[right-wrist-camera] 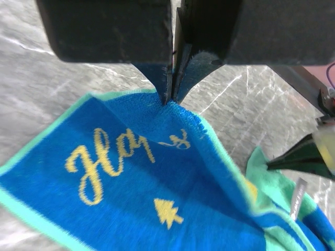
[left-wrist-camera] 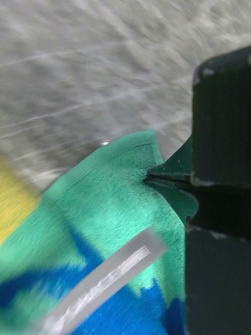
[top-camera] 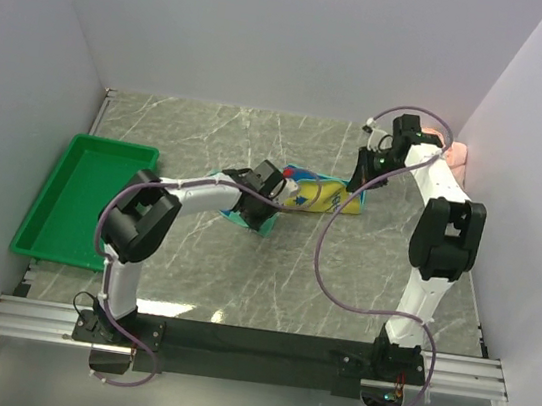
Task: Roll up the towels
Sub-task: Flatten the towel
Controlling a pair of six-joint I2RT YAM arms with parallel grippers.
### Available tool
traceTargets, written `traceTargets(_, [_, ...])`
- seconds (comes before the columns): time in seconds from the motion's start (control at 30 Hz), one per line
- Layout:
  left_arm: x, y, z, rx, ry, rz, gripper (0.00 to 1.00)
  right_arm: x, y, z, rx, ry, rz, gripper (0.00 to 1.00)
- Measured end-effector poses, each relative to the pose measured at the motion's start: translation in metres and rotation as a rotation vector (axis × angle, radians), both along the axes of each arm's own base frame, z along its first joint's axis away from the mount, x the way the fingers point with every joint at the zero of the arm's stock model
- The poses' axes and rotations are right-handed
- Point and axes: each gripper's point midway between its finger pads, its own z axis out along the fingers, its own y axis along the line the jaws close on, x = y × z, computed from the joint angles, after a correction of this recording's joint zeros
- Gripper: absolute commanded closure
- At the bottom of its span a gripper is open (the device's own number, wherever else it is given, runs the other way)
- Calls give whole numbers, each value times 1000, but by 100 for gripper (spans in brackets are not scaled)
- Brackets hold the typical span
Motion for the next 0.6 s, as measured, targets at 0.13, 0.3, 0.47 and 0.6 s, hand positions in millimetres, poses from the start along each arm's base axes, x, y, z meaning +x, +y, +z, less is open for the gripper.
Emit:
traceTargets(0.13, [-20, 27, 2, 52, 11, -110, 100, 10, -15, 14, -3, -30, -31, 100])
traceTargets(0.3, [-53, 103, 12, 146, 101, -194, 100, 12, -50, 18, -33, -29, -83, 100])
traceTargets(0.47, [-87, 153, 12, 218, 139, -309, 100, -4, -76, 10, -99, 9, -77, 100])
traceTargets(0.6, [-125, 172, -2, 261, 245, -441, 78, -34, -82, -2, -150, 66, -8, 100])
